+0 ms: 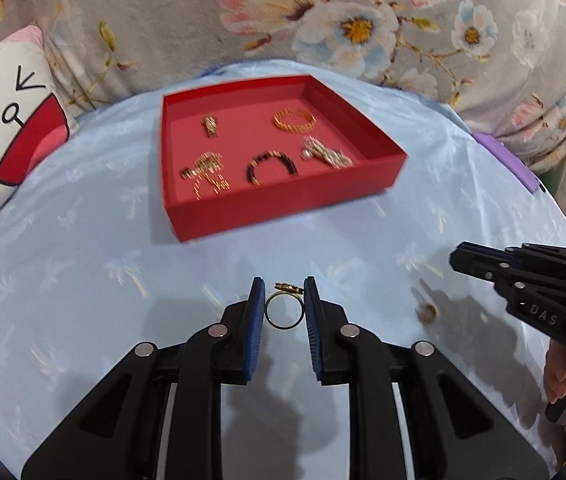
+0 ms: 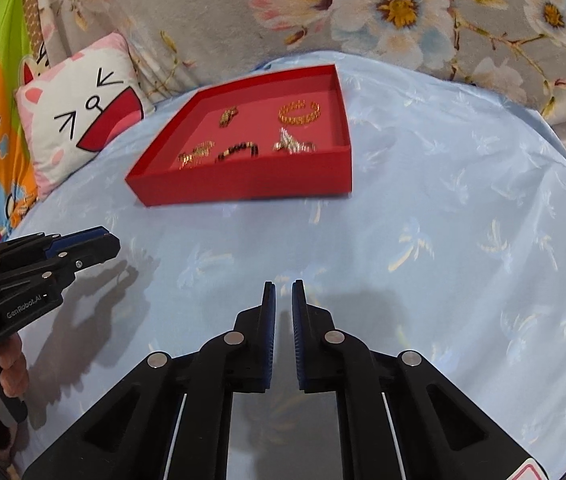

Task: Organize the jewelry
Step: 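Grasp the gold ring with left tool while right tool grasps the hoop earring, then carry the gold ring and hoop earring over the box and open both tools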

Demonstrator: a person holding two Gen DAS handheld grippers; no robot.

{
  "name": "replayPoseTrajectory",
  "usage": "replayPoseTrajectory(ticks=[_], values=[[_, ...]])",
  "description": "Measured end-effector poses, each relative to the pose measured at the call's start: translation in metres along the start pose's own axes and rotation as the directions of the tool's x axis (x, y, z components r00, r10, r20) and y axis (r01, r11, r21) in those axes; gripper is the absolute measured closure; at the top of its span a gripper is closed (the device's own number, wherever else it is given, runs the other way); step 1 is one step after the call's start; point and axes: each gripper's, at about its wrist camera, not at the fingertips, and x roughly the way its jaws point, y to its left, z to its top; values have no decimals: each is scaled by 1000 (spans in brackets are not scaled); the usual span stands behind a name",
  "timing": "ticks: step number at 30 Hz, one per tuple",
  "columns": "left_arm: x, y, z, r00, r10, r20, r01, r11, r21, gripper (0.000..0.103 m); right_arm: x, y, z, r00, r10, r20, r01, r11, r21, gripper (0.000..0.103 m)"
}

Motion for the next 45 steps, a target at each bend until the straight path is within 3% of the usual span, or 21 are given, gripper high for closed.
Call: replayPoseTrajectory(ticks=[5, 10, 15, 22, 26, 32, 38, 45], values=[[-8, 20, 27, 998, 41, 57, -39, 999, -31, 84, -5, 0, 31, 999, -20, 50, 21, 1000, -16, 97], [-16, 36, 31, 995, 44, 87, -38, 997, -74, 84, 3, 2, 15, 1000, 6, 5, -5, 1000, -25, 97], [-9, 38, 20, 998, 32, 52, -27, 996, -87, 84, 14, 10, -18, 998, 31, -55, -33, 999, -37, 73], [-4, 33, 7, 999, 20, 27, -17, 996, -93, 84, 26, 24, -37, 997, -22, -78, 14, 994, -106, 73], [-2, 33, 3, 1000, 18, 18, -16, 995, -98, 84, 24, 30, -42, 997, -32, -68, 23, 990, -138, 86], [-1, 31, 2, 1000, 13, 14, -11, 996, -94, 84, 22, 35, -44, 996, -65, -55, 55, 984, -169, 86], [-2, 32, 14, 1000, 5, 22, -3, 996, -87, 84, 11, 22, -19, 999, -11, -36, 7, 994, -105, 86], [0, 36, 59, 997, 23, 71, -19, 998, -65, 84, 6, 10, 58, 998, -14, 64, 19, 998, -67, 86]])
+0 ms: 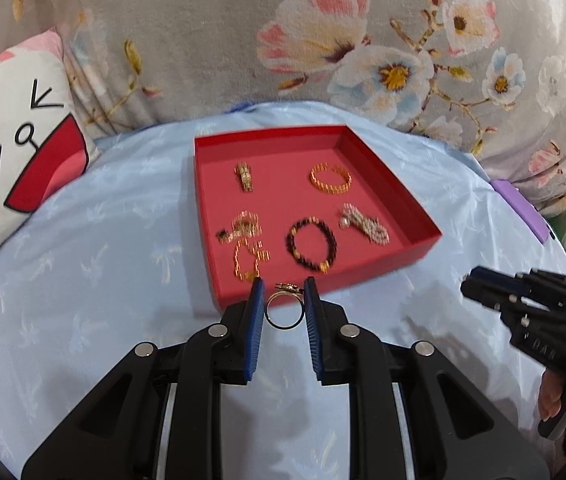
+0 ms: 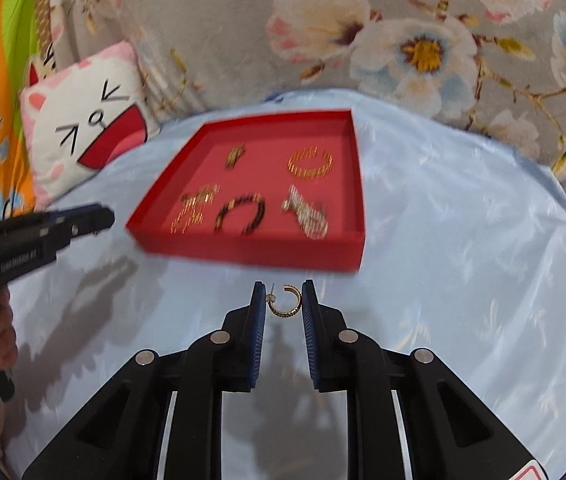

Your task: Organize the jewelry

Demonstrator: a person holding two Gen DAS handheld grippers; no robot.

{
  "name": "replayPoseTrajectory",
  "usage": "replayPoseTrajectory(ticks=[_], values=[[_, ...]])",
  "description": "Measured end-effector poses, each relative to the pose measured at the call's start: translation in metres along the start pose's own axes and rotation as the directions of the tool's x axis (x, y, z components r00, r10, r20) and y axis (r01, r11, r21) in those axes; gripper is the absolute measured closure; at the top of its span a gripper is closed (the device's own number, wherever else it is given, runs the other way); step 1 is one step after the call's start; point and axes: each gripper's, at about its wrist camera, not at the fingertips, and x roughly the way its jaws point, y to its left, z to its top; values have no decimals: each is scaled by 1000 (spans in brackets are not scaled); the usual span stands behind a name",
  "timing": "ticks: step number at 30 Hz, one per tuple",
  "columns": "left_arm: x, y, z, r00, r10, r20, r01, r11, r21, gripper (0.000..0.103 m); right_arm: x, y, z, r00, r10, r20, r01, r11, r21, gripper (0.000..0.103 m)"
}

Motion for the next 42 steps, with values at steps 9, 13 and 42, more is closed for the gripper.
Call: replayPoseTrajectory(ticks=[9, 13, 42], values=[[50, 8, 65, 999, 33, 41, -33, 999, -1, 84, 54, -12, 75, 999, -28, 29, 26, 997, 66, 86], [83, 14, 84, 999, 44, 20, -44, 999, -9, 84, 86, -20, 94, 999, -39, 10, 38, 995, 92, 86], [70, -5, 43, 991, 115, 63, -113, 993, -37, 70, 57, 10, 41, 998, -25, 66, 20, 997, 77, 74]])
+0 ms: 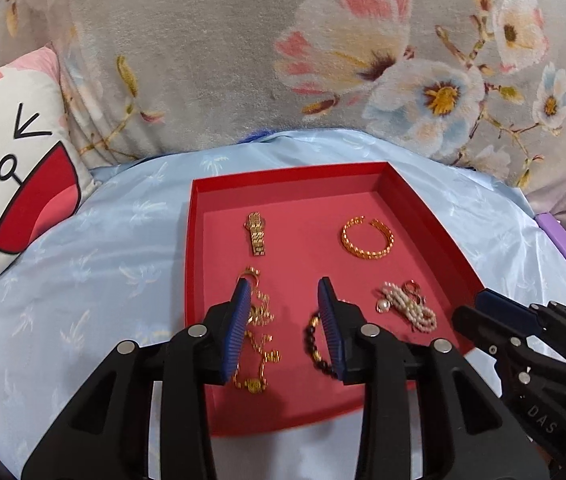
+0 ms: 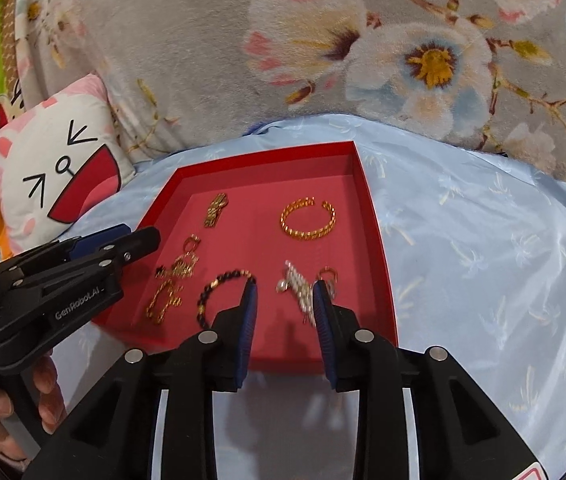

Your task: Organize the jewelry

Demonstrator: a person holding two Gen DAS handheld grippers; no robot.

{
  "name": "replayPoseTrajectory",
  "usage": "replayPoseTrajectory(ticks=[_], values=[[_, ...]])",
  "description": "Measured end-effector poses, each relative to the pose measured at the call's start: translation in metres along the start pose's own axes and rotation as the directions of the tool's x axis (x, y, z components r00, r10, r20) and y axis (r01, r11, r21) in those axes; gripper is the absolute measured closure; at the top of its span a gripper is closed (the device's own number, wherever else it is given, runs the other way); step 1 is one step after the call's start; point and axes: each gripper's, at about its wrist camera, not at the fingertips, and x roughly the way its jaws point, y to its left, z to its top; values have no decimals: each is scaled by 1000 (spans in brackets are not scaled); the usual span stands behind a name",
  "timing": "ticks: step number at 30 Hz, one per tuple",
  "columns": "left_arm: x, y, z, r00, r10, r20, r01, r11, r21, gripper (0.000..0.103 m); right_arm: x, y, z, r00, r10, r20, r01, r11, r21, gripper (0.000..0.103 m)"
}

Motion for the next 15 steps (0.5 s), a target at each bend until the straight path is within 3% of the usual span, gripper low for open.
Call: replayPoseTrajectory(ticks=[15], values=[[-27, -14, -55, 998, 53, -40, -52, 999, 8, 70, -37, 0, -51, 1000, 0, -2, 0, 999, 40, 70]])
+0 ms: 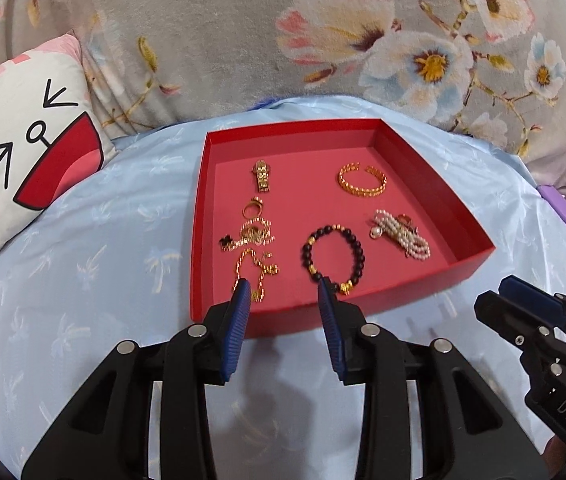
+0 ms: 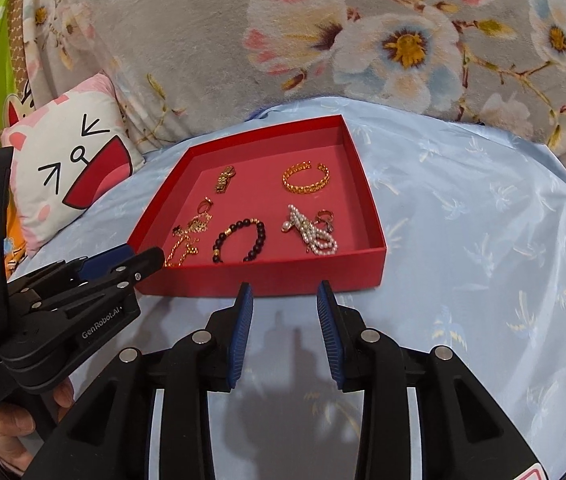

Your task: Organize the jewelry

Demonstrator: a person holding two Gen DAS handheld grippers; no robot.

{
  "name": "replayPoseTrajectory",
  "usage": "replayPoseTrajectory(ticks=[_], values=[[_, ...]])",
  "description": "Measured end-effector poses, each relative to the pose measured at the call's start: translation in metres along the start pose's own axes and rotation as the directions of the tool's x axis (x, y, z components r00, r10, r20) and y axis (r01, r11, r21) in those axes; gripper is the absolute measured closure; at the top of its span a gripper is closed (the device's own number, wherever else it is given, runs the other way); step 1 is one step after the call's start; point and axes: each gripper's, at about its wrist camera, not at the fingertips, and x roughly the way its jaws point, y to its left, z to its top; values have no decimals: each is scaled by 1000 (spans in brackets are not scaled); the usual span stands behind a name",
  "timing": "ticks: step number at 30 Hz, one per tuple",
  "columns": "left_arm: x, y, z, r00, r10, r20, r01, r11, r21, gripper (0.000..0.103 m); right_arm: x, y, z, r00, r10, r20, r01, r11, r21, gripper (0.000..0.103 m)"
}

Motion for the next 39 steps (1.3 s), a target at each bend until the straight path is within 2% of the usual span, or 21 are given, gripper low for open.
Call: replayPoseTrajectory(ticks=[8, 11, 14, 16, 19, 21, 22, 24, 26, 28, 31, 35, 39], values=[[-6, -3, -25, 1000, 28, -2, -28, 1000, -14, 69, -5, 10, -24, 999, -51, -4, 51, 998, -48, 68], [-10, -4, -34, 999, 42, 9, -42, 999, -14, 69, -7, 14, -33, 995, -102, 16, 103, 991, -84, 61], [-12, -5, -42, 998, 56, 13, -56, 998, -12, 68, -12, 15, -41, 993, -116, 25, 117, 989, -91, 57], [-16, -4, -45, 999, 45, 14, -44, 999, -24, 64, -14, 15, -46, 992, -123, 29, 126, 988, -92, 55], [-27, -3, -50, 998, 44, 52, -42, 998, -37, 48, -17, 16, -52, 989, -145, 40, 148, 984, -100, 49], [-36, -7, -52, 993, 68, 94, -66, 997, -26, 37, -19, 17, -54, 988, -149, 43, 152, 983, -104, 44], [-40, -9, -53, 990, 80, 113, -78, 997, -19, 34, -20, 18, -55, 987, -151, 52, 156, 982, -105, 42], [-49, -16, -56, 981, 106, 160, -108, 994, 5, 21, -23, 20, -56, 983, -168, 68, 175, 978, -114, 35], [-57, -20, -58, 974, 122, 193, -127, 992, 16, 14, -23, 24, -57, 981, -181, 71, 189, 973, -129, 34], [-60, -21, -59, 970, 130, 206, -137, 990, 17, 11, -23, 26, -57, 977, -196, 79, 205, 968, -141, 31], [-57, -18, -58, 975, 130, 182, -133, 991, 5, 11, -25, 28, -58, 974, -208, 90, 219, 964, -148, 29], [-57, -10, -59, 975, 142, 173, -137, 990, -40, 11, -26, 20, -56, 977, -193, 88, 202, 973, -110, 26], [-51, -1, -59, 981, 140, 131, -132, 989, -64, 11, -24, 15, -55, 980, -183, 71, 189, 978, -85, 26]])
